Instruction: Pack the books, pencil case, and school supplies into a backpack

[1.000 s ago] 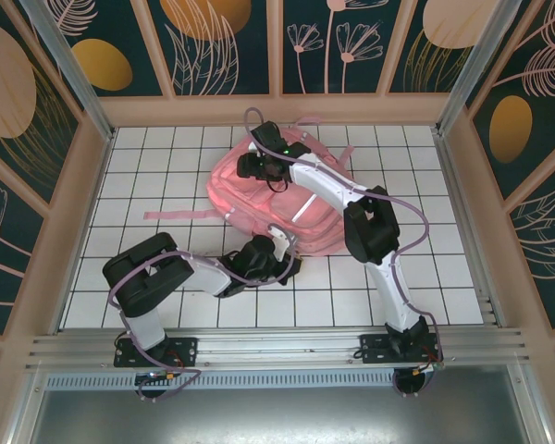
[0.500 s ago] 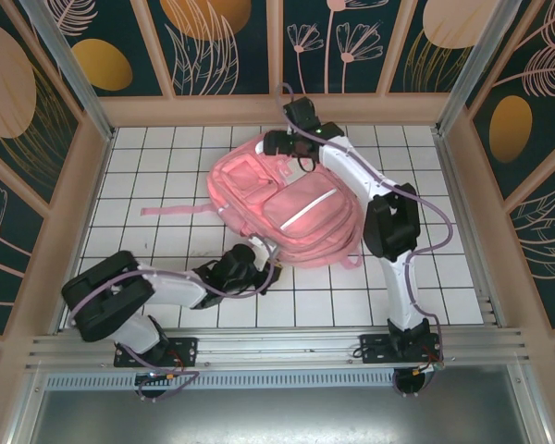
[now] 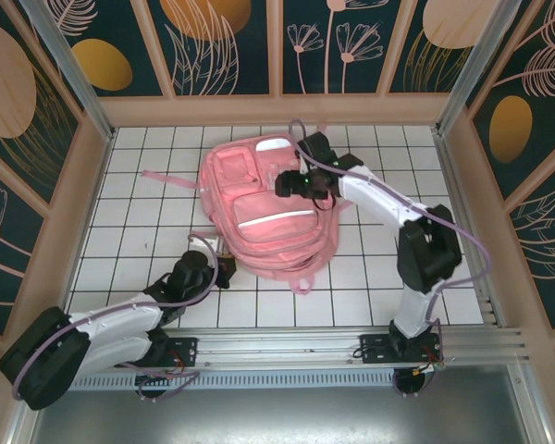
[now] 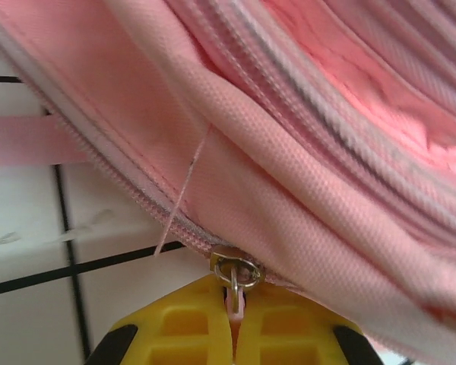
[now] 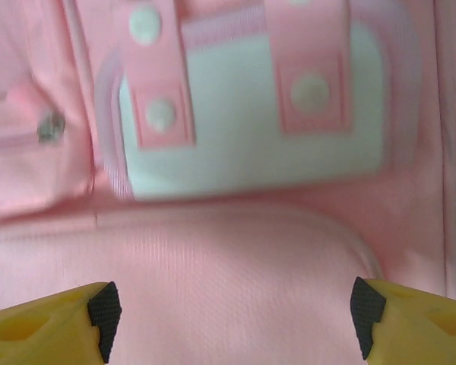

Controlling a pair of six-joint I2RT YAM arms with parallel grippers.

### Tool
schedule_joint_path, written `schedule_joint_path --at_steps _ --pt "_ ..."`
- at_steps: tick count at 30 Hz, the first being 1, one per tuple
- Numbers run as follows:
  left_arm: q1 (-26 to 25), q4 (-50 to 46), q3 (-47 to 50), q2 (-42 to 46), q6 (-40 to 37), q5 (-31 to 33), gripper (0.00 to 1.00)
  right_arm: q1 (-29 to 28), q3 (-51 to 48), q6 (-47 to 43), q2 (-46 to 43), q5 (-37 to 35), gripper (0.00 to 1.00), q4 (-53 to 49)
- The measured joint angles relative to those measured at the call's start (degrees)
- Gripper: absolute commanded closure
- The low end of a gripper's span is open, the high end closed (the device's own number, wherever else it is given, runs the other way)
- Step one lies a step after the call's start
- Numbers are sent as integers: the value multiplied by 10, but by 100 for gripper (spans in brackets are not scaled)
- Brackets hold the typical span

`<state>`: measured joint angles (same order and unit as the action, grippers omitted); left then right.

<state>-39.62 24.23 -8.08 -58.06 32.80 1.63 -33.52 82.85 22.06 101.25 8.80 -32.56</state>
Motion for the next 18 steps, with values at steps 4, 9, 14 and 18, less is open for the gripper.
schedule_joint_path --at_steps 4,9,14,18 --pt "28 -21 0 11 21 1 100 -21 -79 35 -76 55 21 12" --pt "37 -20 -2 -18 24 -14 100 -74 -107 57 -94 106 15 30" --pt "40 -21 -9 -25 24 -31 100 -191 10 5 4 -44 6 -21" --pt "40 -29 -10 -6 24 -30 100 -245 86 -35 60 -155 6 -57"
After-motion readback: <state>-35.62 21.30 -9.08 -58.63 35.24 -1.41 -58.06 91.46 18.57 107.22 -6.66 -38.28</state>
